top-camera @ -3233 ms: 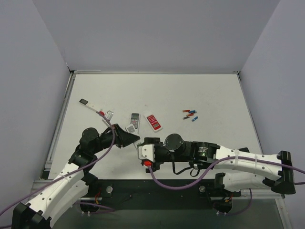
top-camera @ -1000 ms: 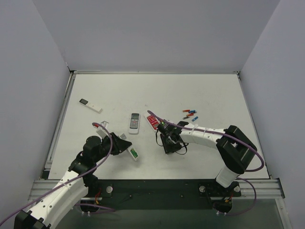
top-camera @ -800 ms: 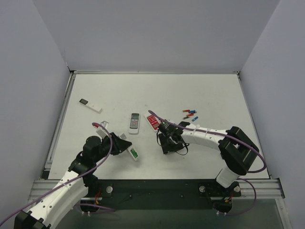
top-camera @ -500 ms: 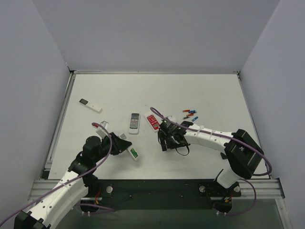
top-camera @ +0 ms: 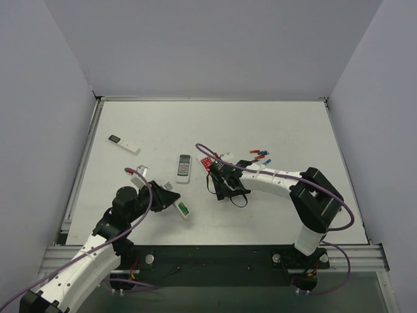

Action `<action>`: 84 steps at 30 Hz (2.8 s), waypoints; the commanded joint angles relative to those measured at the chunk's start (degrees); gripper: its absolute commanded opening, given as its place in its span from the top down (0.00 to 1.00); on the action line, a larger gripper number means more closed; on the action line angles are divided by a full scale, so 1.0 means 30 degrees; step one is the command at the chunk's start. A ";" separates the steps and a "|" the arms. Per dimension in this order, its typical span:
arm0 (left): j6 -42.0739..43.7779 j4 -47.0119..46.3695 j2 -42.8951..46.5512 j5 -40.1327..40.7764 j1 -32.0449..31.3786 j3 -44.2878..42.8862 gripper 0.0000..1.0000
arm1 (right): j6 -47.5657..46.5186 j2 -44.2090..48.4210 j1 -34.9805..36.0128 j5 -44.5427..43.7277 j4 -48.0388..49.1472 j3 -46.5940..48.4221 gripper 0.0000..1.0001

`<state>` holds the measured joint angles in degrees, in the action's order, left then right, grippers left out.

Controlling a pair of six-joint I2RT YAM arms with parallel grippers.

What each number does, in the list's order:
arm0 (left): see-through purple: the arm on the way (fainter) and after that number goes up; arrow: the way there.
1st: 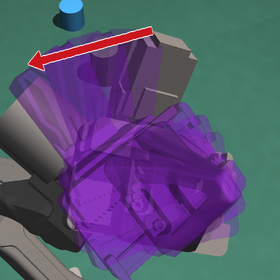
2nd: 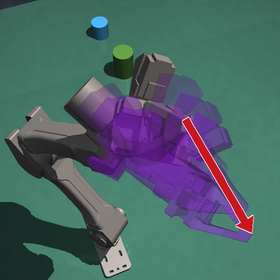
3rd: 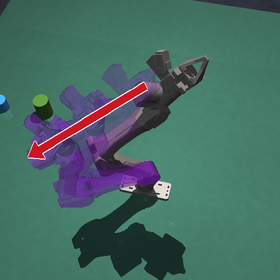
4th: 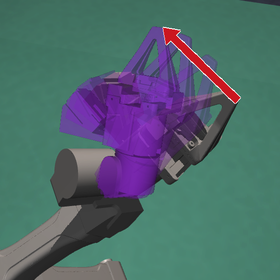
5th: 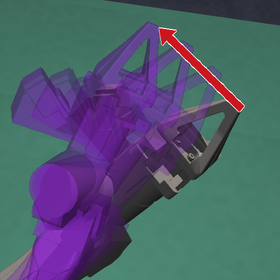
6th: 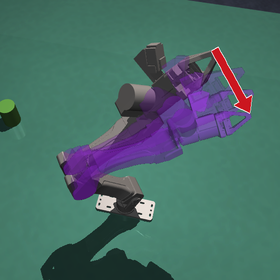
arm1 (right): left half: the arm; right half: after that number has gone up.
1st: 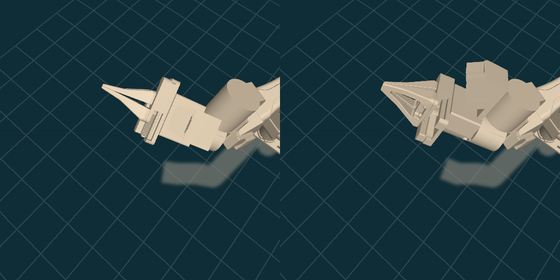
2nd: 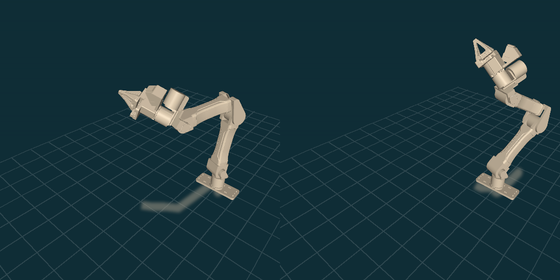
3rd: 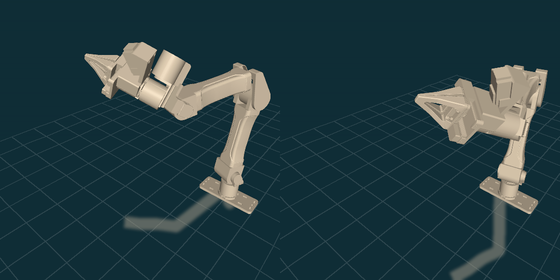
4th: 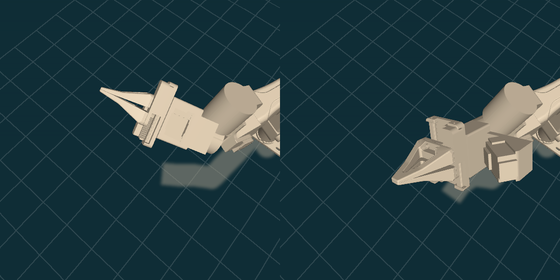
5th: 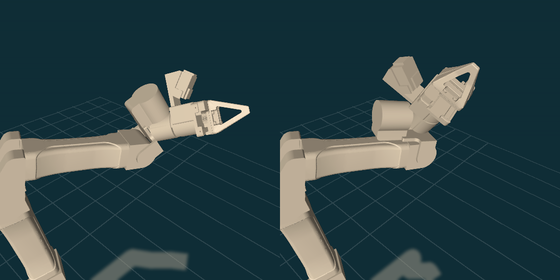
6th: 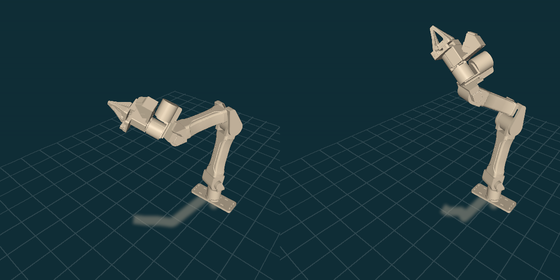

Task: Load the batteries into the remote control

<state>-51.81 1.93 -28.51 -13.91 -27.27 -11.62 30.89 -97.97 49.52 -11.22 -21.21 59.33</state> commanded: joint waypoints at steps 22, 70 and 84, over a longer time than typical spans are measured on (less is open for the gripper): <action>-0.0599 -0.1961 0.0393 -0.0226 0.0124 0.0385 1.00 | -0.0162 0.3825 -0.0333 -0.1562 -0.3416 -0.3663 0.34; -0.2539 -0.1065 0.1476 0.1586 0.0153 0.0948 0.34 | -0.8741 0.3477 0.5001 0.6432 0.3589 -0.0205 1.00; 0.3237 0.8055 0.2238 0.6892 0.0183 -0.5091 0.15 | -1.7620 -0.0119 0.4295 1.0274 -0.0571 0.1314 1.00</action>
<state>-47.09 19.64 -22.39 2.66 -26.94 -24.08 -12.86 -94.08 61.98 16.03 -17.10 58.83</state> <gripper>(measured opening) 0.848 0.347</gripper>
